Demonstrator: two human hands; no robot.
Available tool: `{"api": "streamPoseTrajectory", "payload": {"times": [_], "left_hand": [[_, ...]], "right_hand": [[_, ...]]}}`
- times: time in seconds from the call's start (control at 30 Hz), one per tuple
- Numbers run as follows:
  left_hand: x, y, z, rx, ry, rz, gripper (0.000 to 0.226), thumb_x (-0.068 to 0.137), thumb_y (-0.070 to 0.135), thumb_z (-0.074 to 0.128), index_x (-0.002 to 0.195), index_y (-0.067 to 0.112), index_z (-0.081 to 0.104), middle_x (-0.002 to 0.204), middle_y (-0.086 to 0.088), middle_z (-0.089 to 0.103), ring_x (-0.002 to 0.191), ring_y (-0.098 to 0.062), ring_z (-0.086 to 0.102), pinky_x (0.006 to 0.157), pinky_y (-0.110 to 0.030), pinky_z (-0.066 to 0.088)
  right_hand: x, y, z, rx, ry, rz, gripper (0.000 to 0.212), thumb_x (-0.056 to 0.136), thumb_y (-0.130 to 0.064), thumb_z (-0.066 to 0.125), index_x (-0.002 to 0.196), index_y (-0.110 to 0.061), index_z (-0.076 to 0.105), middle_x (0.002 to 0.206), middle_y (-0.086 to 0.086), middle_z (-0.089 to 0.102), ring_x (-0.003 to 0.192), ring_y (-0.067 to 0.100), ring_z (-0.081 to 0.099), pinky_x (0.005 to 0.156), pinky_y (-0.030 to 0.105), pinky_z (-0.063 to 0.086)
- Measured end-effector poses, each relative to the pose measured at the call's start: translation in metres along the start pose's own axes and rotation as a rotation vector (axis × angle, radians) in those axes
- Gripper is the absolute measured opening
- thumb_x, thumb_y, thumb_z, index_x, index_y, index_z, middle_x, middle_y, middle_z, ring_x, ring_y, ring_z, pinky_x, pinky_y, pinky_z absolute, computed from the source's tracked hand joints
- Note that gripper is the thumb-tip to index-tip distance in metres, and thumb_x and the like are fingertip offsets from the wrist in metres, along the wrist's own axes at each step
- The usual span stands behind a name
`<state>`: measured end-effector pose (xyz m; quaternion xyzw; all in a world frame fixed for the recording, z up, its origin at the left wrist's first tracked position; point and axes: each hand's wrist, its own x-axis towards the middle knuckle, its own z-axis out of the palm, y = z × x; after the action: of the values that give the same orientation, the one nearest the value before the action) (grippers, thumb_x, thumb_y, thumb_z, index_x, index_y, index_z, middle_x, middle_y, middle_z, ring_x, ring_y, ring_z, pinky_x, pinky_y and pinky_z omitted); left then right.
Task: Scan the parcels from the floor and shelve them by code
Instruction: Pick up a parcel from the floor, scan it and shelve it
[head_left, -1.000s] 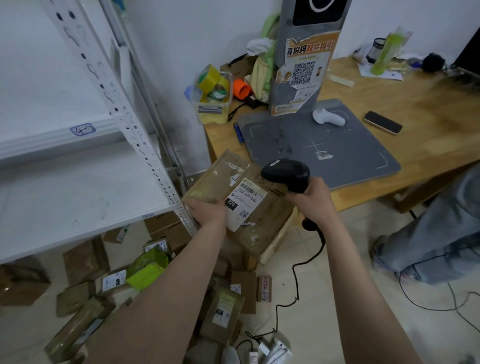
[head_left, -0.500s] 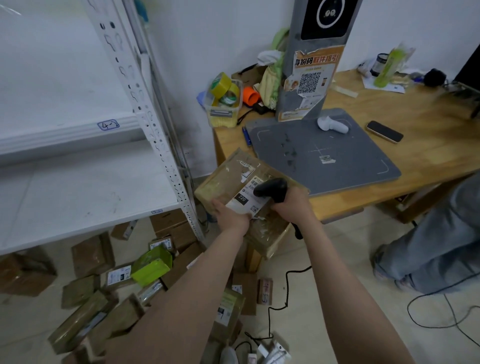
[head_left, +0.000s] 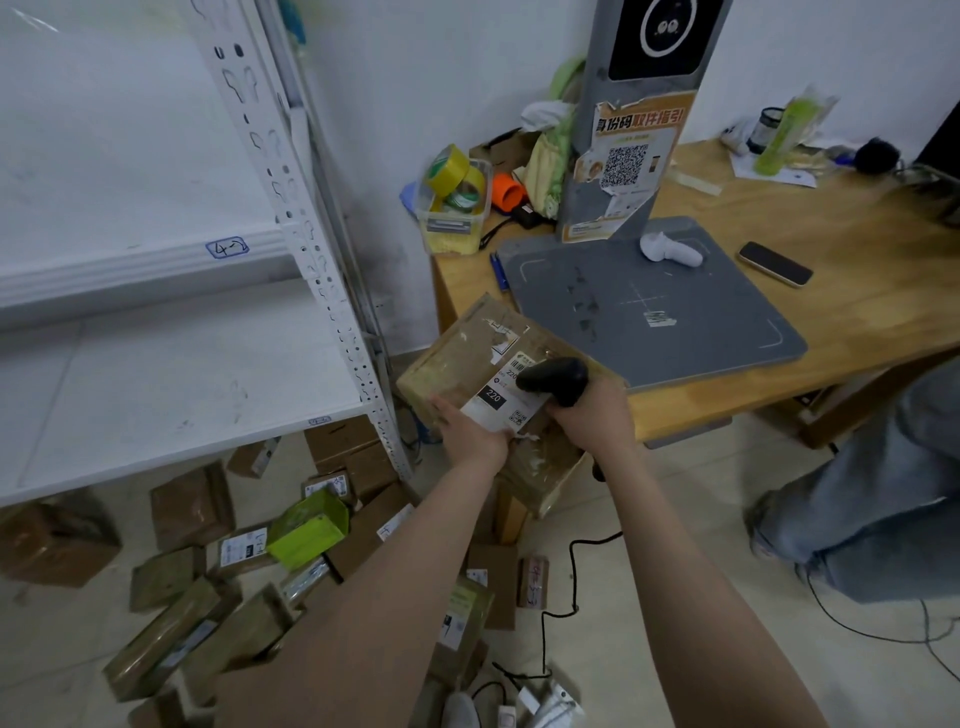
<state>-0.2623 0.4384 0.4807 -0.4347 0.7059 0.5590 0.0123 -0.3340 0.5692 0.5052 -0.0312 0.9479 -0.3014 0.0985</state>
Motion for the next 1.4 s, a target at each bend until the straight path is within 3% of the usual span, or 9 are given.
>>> {"api": "streamPoseTrajectory", "payload": {"times": [0.27,0.4,0.6,0.77,0.87,0.93,1.1,1.23,1.4], "left_hand": [[-0.014,-0.012,-0.002,-0.367,0.005,-0.118,0.124,0.078,0.008,0.084,0.158,0.009,-0.011,0.153,-0.014,0.041,0.137,-0.030,0.044,0.114,-0.041,0.038],[-0.018,-0.029,-0.004,-0.490,-0.220,-0.334,0.093,0.074,0.042,0.086,0.148,0.010,0.038,0.146,-0.010,0.050,0.133,-0.031,0.046,0.115,-0.049,0.037],[-0.028,-0.051,0.009,-0.662,-0.436,-0.424,0.104,0.060,0.059,0.086,0.145,0.015,0.044,0.139,-0.017,0.053,0.128,-0.036,0.052,0.112,-0.051,0.040],[-0.032,-0.053,0.033,-0.706,-0.361,-0.326,0.051,0.077,0.043,0.080,0.121,0.028,0.057,0.130,-0.006,0.062,0.119,-0.028,0.060,0.109,-0.048,0.044],[-0.022,-0.045,0.038,-0.692,-0.219,-0.191,0.109,0.053,0.041,0.094,0.146,0.032,0.038,0.139,-0.001,0.058,0.123,-0.024,0.058,0.109,-0.050,0.045],[-0.013,-0.043,0.035,-0.692,-0.163,-0.092,0.118,0.057,0.027,0.092,0.154,0.038,0.025,0.144,-0.002,0.054,0.125,-0.025,0.057,0.108,-0.052,0.045],[0.014,-0.049,0.015,-0.580,-0.154,0.058,0.109,0.073,0.015,0.087,0.156,0.039,0.021,0.147,0.003,0.051,0.128,-0.020,0.054,0.110,-0.050,0.044],[0.031,-0.050,0.001,-0.523,-0.189,0.078,0.112,0.058,0.032,0.091,0.152,0.042,0.031,0.144,0.004,0.055,0.127,-0.022,0.057,0.109,-0.053,0.045],[0.041,-0.054,-0.003,-0.449,-0.211,0.066,0.123,0.050,0.045,0.092,0.154,0.043,0.026,0.148,0.004,0.051,0.132,-0.023,0.052,0.113,-0.053,0.040]], "right_hand": [[0.000,0.006,0.001,0.116,0.059,0.077,0.022,0.085,-0.030,0.069,0.082,-0.010,0.062,0.067,0.000,0.056,0.068,0.022,0.058,0.052,0.030,0.044],[0.001,0.016,0.000,0.225,0.089,0.114,0.023,0.084,-0.031,0.072,0.084,-0.012,0.061,0.067,-0.003,0.055,0.068,0.019,0.056,0.048,0.026,0.034],[0.001,0.029,-0.003,0.695,0.104,0.219,0.019,0.080,-0.025,0.079,0.079,-0.013,0.064,0.070,0.005,0.065,0.068,0.022,0.062,0.064,0.037,0.053],[0.017,0.054,-0.017,0.874,0.314,0.341,0.013,0.081,-0.015,0.073,0.075,-0.016,0.061,0.074,0.008,0.063,0.072,0.025,0.063,0.067,0.039,0.051],[0.041,0.075,-0.016,0.851,0.338,0.406,0.008,0.084,-0.013,0.060,0.091,-0.013,0.057,0.084,0.009,0.059,0.082,0.027,0.062,0.072,0.040,0.050],[0.059,0.084,-0.012,0.747,0.282,0.419,0.015,0.086,-0.011,0.057,0.100,-0.008,0.056,0.090,0.011,0.058,0.088,0.028,0.060,0.073,0.038,0.047],[0.096,0.080,0.003,0.412,0.085,0.353,0.008,0.093,-0.006,0.053,0.097,-0.001,0.058,0.091,0.015,0.055,0.086,0.030,0.053,0.069,0.035,0.039],[0.122,0.075,0.023,0.402,0.000,0.376,0.024,0.094,-0.010,0.058,0.114,0.002,0.061,0.097,0.014,0.057,0.100,0.033,0.059,0.073,0.036,0.041],[0.144,0.079,0.051,0.430,-0.070,0.361,0.043,0.082,-0.026,0.066,0.125,-0.019,0.063,0.112,0.009,0.070,0.103,0.034,0.063,0.091,0.049,0.054]]}}
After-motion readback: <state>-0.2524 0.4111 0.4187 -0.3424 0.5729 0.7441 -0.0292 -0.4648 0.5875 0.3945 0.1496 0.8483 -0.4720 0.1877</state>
